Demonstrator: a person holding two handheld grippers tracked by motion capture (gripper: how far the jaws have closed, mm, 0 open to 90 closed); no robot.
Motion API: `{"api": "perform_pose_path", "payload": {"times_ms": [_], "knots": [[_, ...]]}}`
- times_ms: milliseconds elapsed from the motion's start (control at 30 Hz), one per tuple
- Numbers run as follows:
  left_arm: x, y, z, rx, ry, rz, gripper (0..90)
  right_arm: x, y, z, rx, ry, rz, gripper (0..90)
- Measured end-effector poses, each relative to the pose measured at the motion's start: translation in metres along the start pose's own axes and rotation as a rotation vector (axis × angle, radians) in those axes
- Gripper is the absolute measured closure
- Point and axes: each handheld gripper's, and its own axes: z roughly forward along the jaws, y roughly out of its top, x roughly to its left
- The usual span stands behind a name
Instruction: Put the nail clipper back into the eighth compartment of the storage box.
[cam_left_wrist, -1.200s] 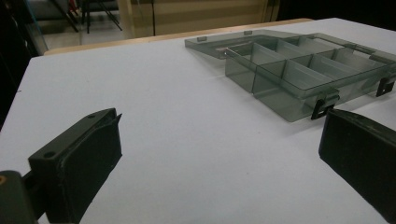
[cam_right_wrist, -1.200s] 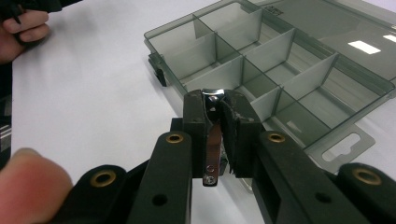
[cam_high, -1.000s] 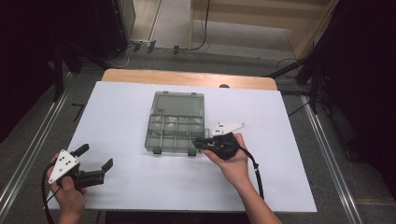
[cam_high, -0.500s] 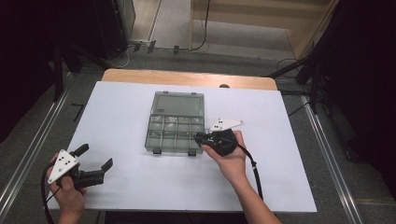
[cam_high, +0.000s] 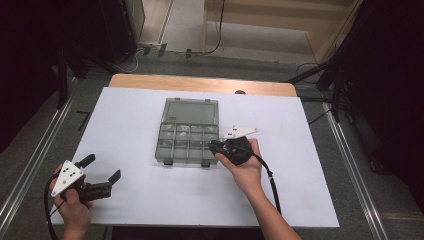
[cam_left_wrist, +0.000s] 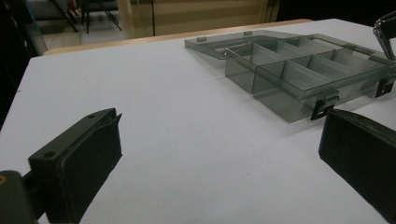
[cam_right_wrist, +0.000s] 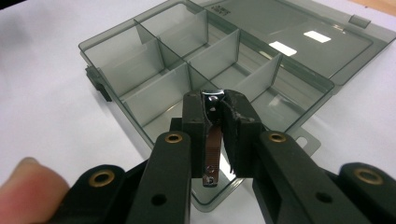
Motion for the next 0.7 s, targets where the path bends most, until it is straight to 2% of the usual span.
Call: {"api": "perform_pose_path", "payload": {"times_ms": [33,67,167,267,333,433,500,600,700], "knots": [[0.0,0.0,0.0,0.0,-0.001,0.001,0.0,0.0,0.0,0.0,0.001,-0.001,0.005,74.3],[0.0,0.0,0.0,0.0,0.0,0.001,0.0,0.0,-0.001,0.0,-0.002,0.008,0.016,64.4],[0.0,0.0,0.0,-0.001,-0.002,0.0,0.0,0.0,-0.001,-0.002,-0.01,0.021,0.03,48.3],[0.0,0.0,0.0,-0.001,-0.002,0.0,0.0,0.0,-0.002,-0.006,-0.043,0.024,0.039,31.8],[0.0,0.0,0.0,-0.001,-0.002,0.0,0.0,-0.001,-0.003,-0.01,-0.072,0.029,0.052,15.2],[0.0,0.0,0.0,-0.001,-0.001,0.0,0.0,-0.002,-0.007,-0.017,-0.122,0.029,0.067,3.1],[0.0,0.0,0.0,0.0,-0.001,0.0,0.0,-0.004,-0.009,-0.022,-0.144,0.033,0.078,0.0],[0.0,0.0,0.0,0.002,-0.001,0.001,0.0,-0.005,-0.014,-0.03,-0.182,-0.007,0.073,0.0],[-0.001,0.0,0.0,0.003,0.001,0.002,0.0,-0.007,-0.019,-0.039,-0.206,-0.017,0.069,0.0]]}}
